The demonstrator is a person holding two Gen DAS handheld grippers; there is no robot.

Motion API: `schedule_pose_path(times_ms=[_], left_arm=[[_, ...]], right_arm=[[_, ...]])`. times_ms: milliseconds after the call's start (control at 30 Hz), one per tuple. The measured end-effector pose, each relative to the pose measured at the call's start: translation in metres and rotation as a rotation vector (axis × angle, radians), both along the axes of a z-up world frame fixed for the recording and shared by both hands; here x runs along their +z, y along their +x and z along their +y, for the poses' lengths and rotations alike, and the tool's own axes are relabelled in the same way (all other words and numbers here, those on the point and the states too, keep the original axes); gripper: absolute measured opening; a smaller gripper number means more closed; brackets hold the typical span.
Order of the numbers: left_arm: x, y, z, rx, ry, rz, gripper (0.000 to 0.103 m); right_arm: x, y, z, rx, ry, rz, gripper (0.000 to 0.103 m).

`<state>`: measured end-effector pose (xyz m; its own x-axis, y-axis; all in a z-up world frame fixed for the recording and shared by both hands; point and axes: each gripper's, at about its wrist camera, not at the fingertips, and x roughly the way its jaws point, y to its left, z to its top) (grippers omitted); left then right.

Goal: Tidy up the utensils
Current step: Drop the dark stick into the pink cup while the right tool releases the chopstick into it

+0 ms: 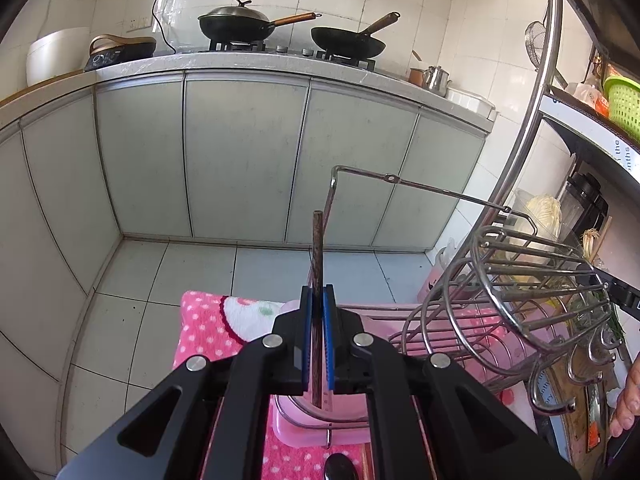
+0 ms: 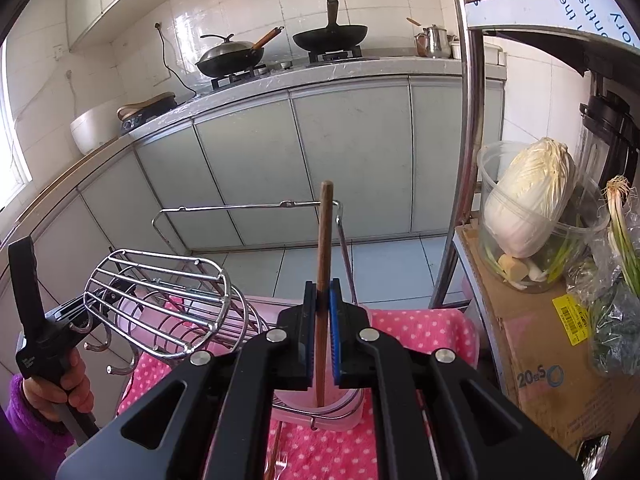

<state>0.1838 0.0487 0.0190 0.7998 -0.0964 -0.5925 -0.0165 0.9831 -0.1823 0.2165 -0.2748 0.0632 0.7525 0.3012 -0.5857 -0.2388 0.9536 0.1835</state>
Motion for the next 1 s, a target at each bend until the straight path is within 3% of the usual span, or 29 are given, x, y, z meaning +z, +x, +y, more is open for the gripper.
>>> schedule_pose_path(times_ms=[133,200,267,367,767,1000], left_arm=[[0.001,0.002,0.0,0.003,-0.006,0.008,0.007],[0.002,0.001,0.001,0.003,-0.013,0.009,0.013],[0.005,-0.002,0.002,0.006,-0.021,0.0,0.023],[0.012,-0.006,0.006,0.009,-0.035,-0.014,0.023],[0.048,-0.056,0.01,-0.018,-0.086,-0.089,0.023],[0.036,-0.097,0.0,-0.069,-0.104,-0.061,0.023]], right_arm=[[-0.002,0.004,-0.001,-0.012,0.005,0.023,0.007],[-0.003,0.006,-0.004,-0.015,0.016,0.038,0.01],[-0.003,0.005,-0.006,-0.013,0.027,0.041,0.023],[-0.001,0.001,-0.01,-0.015,0.035,0.032,0.032],[0.012,-0.051,-0.033,-0.029,0.081,-0.016,0.033],[-0.008,-0.1,-0.033,0.0,0.103,-0.007,0.033]])
